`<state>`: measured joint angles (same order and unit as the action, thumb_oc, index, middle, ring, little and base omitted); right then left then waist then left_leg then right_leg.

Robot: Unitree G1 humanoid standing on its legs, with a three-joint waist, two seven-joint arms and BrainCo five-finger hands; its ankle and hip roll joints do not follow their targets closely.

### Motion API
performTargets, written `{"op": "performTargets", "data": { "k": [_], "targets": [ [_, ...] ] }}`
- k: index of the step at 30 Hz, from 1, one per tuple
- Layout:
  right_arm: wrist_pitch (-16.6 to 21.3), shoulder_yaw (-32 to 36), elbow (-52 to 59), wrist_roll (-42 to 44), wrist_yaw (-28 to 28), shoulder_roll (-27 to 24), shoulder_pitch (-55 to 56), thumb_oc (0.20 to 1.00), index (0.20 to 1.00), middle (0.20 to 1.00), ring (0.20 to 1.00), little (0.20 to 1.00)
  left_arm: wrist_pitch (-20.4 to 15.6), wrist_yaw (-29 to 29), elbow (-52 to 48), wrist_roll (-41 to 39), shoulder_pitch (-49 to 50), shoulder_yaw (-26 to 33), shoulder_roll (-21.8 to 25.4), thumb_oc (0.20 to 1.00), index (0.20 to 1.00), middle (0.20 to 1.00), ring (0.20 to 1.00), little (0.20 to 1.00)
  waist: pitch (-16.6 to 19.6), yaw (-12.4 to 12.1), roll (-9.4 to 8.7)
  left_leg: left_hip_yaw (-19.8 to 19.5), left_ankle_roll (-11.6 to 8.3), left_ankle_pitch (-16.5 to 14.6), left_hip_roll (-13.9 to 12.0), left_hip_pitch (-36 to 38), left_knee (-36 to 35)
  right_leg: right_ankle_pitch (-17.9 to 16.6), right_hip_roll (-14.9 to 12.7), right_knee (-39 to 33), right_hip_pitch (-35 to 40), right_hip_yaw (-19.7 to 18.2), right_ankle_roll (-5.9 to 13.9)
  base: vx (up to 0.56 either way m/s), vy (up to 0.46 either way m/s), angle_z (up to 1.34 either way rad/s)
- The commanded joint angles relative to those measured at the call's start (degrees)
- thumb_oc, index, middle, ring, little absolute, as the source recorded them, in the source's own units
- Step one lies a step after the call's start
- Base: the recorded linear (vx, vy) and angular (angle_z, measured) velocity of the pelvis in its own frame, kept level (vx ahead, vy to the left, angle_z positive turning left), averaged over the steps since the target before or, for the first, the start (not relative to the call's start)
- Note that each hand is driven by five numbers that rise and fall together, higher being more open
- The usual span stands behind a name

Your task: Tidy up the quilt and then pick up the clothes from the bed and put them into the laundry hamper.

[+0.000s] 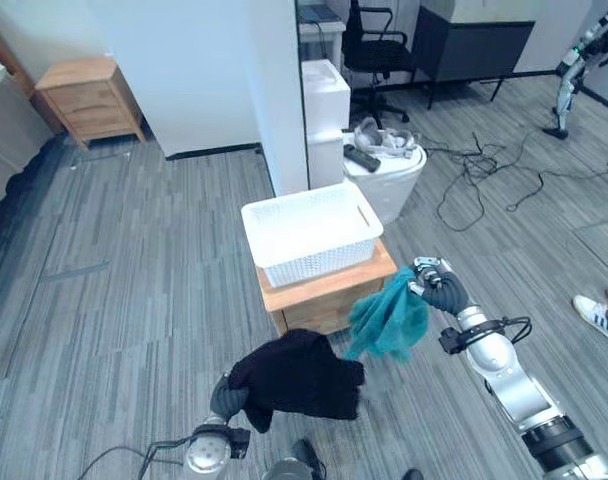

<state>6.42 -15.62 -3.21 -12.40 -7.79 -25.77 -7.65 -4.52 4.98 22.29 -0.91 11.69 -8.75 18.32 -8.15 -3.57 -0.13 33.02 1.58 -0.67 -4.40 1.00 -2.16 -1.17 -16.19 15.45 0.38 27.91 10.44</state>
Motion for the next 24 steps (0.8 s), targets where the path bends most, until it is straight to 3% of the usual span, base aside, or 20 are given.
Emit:
{"op": "performTargets", "data": {
  "k": [1, 3, 4, 6, 7, 8, 9, 10, 13, 15, 16, 17, 18, 19, 22, 24],
  "targets": [
    [2.7, 4.5, 3.0, 1.4, -3.9, 0.1, -2.6, 0.2, 0.2, 0.2, 0.2, 0.2, -3.2, 3.3, -7.6, 1.4, -4.7, 1.3, 4.6, 0.2, 0.2, 0.2, 0.2, 0.2, -1.1, 1.3, -2.08, -5.3, -0.7, -0.1, 0.2, 3.2, -2.8, -4.1, 0.9, 16.4, 1.8, -4.1, 4.56, 0.29, 0.035, 0.94],
    [2.7, 6.1, 3.2, 1.9, -5.1, -0.2, -1.9, 0.2, 0.2, 0.2, 0.2, 0.2, -3.6, 4.1, -8.0, 0.5, -7.1, 0.7, 4.8, 0.2, 0.2, 0.2, 0.2, 0.2, -1.9, 2.7, -1.86, -7.2, -1.4, -0.5, -0.5, 4.0, -2.8, -1.6, 1.7, 17.3, -2.6, -6.8, 4.18, 0.34, -0.062, 1.0],
    [2.9, 7.2, 3.7, 2.6, -5.7, -0.5, -1.8, 0.2, 0.2, 0.2, 0.2, 0.2, -3.8, 4.4, -8.0, -0.2, -8.6, 0.3, 4.9, 0.2, 0.2, 0.2, 0.2, 0.2, -2.3, 3.4, -1.77, -7.6, -1.82, 0.6, -1.1, 3.6, -2.8, -0.8, 2.0, 13.8, -4.6, -6.6, 2.71, 0.28, -0.177, 1.2],
    [3.2, 9.0, 5.1, 3.6, -6.5, -1.2, -1.3, 0.2, 0.2, 0.2, 0.2, 0.2, -4.3, 4.3, -8.1, -1.3, -9.6, 0.0, 5.1, 0.2, 0.2, 0.2, 0.2, 0.2, -2.0, 4.4, -2.03, -9.5, -3.09, 0.2, -1.5, 3.8, -2.8, 0.9, 2.2, 2.3, -4.4, -7.3, 1.04, 0.33, -0.267, 0.83],
    [3.5, 10.1, 5.8, 4.0, -6.8, -1.6, -0.9, 0.2, 0.2, 0.2, 0.2, 0.2, -4.4, 4.2, -8.1, -1.6, -9.7, 0.0, 5.2, 0.2, 0.2, 0.2, 0.2, 0.2, -1.7, 5.2, -2.27, -10.7, -4.04, -0.3, -1.8, 4.3, -2.8, 0.9, 3.0, -6.8, -4.8, -8.6, 0.56, 0.41, -0.32, 0.75],
    [3.5, 10.8, 6.5, 3.9, -7.0, -1.8, -0.6, 0.2, 0.2, 0.2, 0.2, 0.2, -4.5, 4.0, -7.9, -1.9, -10.0, 0.2, 5.1, 0.2, 0.2, 0.2, 0.2, 0.2, -1.5, 5.7, -2.21, -11.7, -4.87, -0.9, -2.5, 4.8, -2.8, -1.0, 3.7, -13.2, -4.7, -10.2, 0.79, 0.29, -0.228, 0.7],
    [3.5, 10.9, 6.5, 3.9, -7.0, -1.8, -0.6, 0.2, 0.2, 0.2, 0.2, 0.2, -4.5, 4.0, -7.9, -1.9, -10.0, 0.2, 5.1, 0.2, 0.2, 0.2, 0.2, 0.2, -1.5, 5.7, -2.19, -11.7, -4.88, -0.9, -2.5, 4.8, -2.8, -1.0, 3.8, -13.3, -4.6, -10.2, 0.79, 0.4, -0.342, 0.61],
    [3.5, 11.9, 7.7, 3.5, -7.5, -1.8, -0.2, 0.2, 0.2, 0.2, 0.2, 0.2, -4.5, 4.1, -6.8, -1.7, -11.0, 0.9, 5.0, 0.2, 0.2, 0.2, 0.2, 0.2, -1.3, 6.4, -2.63, -13.4, -6.09, -1.7, -3.5, 6.0, -2.8, -5.2, 2.6, -18.3, -7.0, -14.1, 2.32, 0.38, -0.316, 0.45],
    [3.3, 12.5, 9.5, 2.0, -7.3, -2.5, 0.1, 0.2, 0.2, 0.2, 0.2, 0.2, -4.5, 3.5, -6.9, -0.1, -10.3, 1.6, 5.0, 0.2, 0.2, 0.2, 0.2, 0.2, -0.9, 6.5, -3.11, -13.7, -6.69, -3.0, -3.8, 8.2, -2.8, -6.3, 2.6, -19.4, -6.5, -15.5, 2.81, 0.37, -0.308, 0.73],
    [4.1, 11.9, 10.9, 1.4, -6.9, -3.3, -1.2, 0.2, 0.2, 0.2, 0.2, 0.2, -4.9, 3.2, -7.2, 0.2, -9.5, 1.7, 4.7, 0.2, 0.2, 0.2, 0.2, 0.2, -0.6, 6.5, -3.25, -13.9, -7.24, -3.0, -4.6, 10.0, -1.1, -5.2, 3.9, -19.4, -5.1, -16.2, 1.85, 0.35, -0.31, 0.03],
    [4.4, 11.8, 11.6, 1.3, -7.3, -4.4, -3.5, 0.2, 0.2, 0.2, 0.2, 0.2, -5.1, 2.9, -8.2, -1.7, -9.2, 1.4, 4.0, 0.2, 0.2, 0.2, 0.2, 0.2, -1.4, 6.2, -2.97, -14.3, -8.16, -2.1, -7.1, 8.0, 8.4, -3.6, 5.7, -19.6, -2.3, -15.6, -0.05, 0.18, -0.2, -0.13],
    [4.4, 11.8, 11.6, 1.3, -7.3, -4.5, -3.6, 0.2, 0.2, 0.2, 0.2, 0.2, -5.1, 2.9, -8.2, -1.7, -9.3, 1.5, 4.0, 0.2, 0.2, 0.2, 0.2, 0.2, -1.4, 6.3, -3.0, -14.5, -8.21, -2.0, -7.1, 7.7, 8.7, -3.8, 5.8, -19.7, -2.4, -15.6, -0.21, 0.35, -0.377, -0.18],
    [4.5, 11.9, 12.3, 2.1, -7.9, -5.1, -5.2, 0.2, 0.2, 0.2, 0.2, 0.2, -5.2, 3.2, -8.4, -2.8, -9.7, 1.0, 3.4, 0.2, 0.2, 0.2, 0.2, 0.2, -2.1, 5.7, -3.23, -16.0, -8.57, 1.0, -9.1, 4.1, 18.1, -2.0, 7.4, -20.4, 0.9, -14.3, -2.41, 0.21, -0.239, -0.24],
    [4.5, 12.2, 12.9, 2.1, -8.0, -5.4, -5.5, 0.2, 0.2, 0.2, 0.2, 0.2, -5.1, 3.3, -8.6, -2.9, -9.8, 0.7, 3.1, 0.2, 0.2, 0.2, 0.2, 0.2, -2.4, 5.6, -3.5, -16.6, -8.36, 1.1, -9.1, 2.5, 20.1, -1.5, 7.7, -20.4, 2.0, -13.8, -3.01, 0.3, -0.271, -0.22],
    [4.3, 12.4, 14.5, 2.4, -7.7, -6.5, -6.9, 0.2, 0.2, 0.2, 0.2, 0.2, -4.6, 3.6, -8.6, -2.6, -9.5, 0.7, 2.2, 0.2, 0.2, 0.2, 0.2, 0.2, -2.1, 5.4, -4.43, -17.1, -7.11, -2.1, -5.9, -0.5, 14.6, -0.3, 8.0, -20.4, 3.4, -13.6, -2.89, 0.18, -0.039, -0.11],
    [4.5, 13.1, 15.2, 2.5, -7.6, -7.5, -7.5, 0.2, 0.2, 0.2, 0.2, 0.2, -4.6, 3.3, -8.2, -2.6, -9.4, 0.4, 1.8, 0.2, 0.2, 0.2, 0.2, 0.2, -1.6, 5.3, -4.1, -15.7, -7.63, 0.5, -5.3, -0.7, 8.1, 0.2, 8.3, -20.4, 3.6, -13.3, -2.4, 0.12, 0.055, -0.21]
  ]
}}
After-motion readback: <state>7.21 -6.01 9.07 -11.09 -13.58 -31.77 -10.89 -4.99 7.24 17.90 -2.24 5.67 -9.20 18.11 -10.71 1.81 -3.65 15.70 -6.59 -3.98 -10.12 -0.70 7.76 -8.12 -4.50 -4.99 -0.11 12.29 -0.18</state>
